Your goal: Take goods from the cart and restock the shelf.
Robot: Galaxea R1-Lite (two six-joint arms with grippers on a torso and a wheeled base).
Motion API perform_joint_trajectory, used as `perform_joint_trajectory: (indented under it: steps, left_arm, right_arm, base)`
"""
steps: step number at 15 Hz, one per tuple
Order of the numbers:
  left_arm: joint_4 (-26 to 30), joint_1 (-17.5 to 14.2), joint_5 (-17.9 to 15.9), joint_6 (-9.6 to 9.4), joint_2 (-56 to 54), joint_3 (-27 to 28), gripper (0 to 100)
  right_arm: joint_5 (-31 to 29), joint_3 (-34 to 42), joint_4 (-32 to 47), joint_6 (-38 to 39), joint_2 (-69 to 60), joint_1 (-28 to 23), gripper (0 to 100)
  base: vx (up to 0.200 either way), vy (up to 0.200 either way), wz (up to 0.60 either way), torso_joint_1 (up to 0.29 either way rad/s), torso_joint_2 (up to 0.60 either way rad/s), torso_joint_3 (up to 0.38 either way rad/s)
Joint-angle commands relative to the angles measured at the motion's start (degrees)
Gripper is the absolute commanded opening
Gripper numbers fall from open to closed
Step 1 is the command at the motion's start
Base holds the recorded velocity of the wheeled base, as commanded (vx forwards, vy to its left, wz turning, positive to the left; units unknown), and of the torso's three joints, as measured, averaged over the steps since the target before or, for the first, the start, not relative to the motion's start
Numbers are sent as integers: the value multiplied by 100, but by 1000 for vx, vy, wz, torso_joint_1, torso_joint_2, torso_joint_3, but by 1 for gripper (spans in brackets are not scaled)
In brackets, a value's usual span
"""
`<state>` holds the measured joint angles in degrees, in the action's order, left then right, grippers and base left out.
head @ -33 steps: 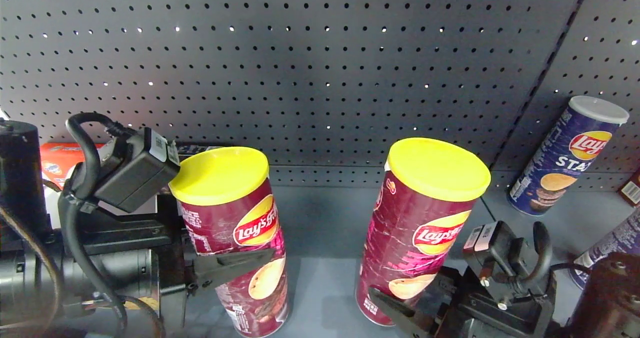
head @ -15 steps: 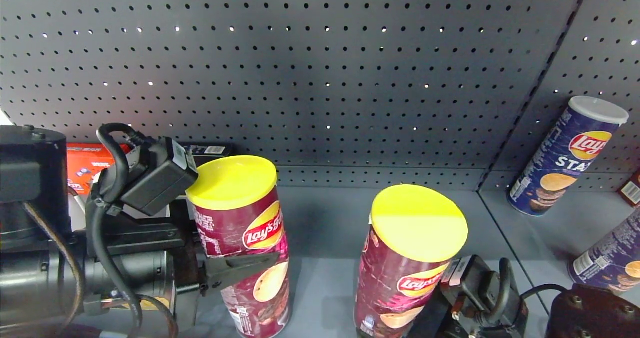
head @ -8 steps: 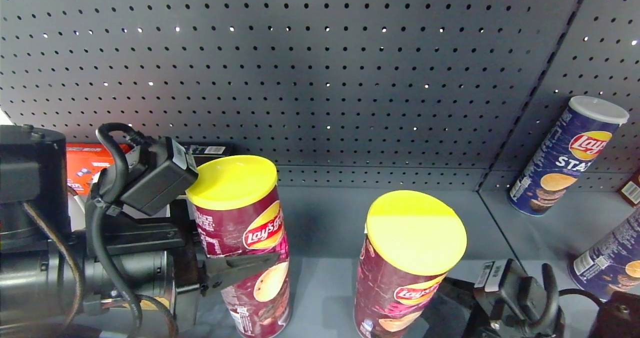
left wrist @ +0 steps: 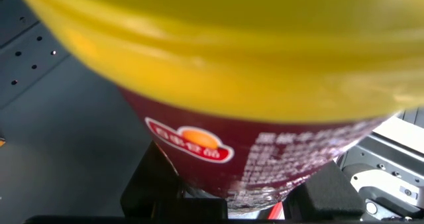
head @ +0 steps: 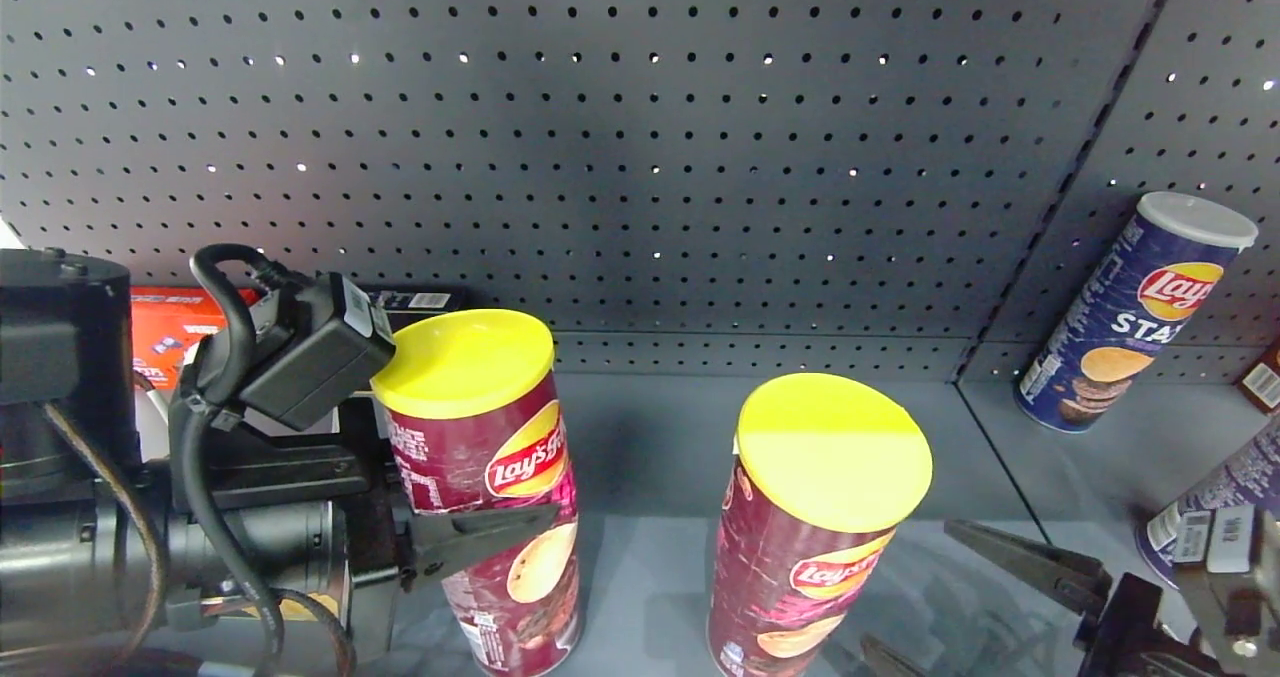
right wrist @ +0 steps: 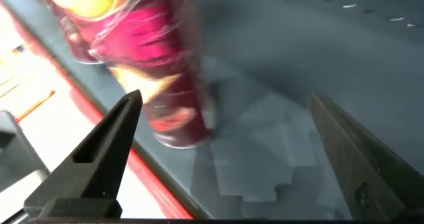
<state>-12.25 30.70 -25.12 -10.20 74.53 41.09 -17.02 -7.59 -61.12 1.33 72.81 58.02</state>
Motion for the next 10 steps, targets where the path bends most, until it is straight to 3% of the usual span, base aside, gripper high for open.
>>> perform_joint_trajectory:
  steps: [1, 10]
  left_arm:
    - [3, -2, -1, 1, -9, -23, 0]
    - [-14, -2, 43, 1, -18, -40, 0]
  right_arm:
    - [-12, 153, 57, -1, -549, -124, 100]
    - [6, 733, 109, -493, -1489, -581, 100]
  base:
    - [0, 0, 0, 0, 0, 0]
    - [0, 0, 0, 0, 0, 0]
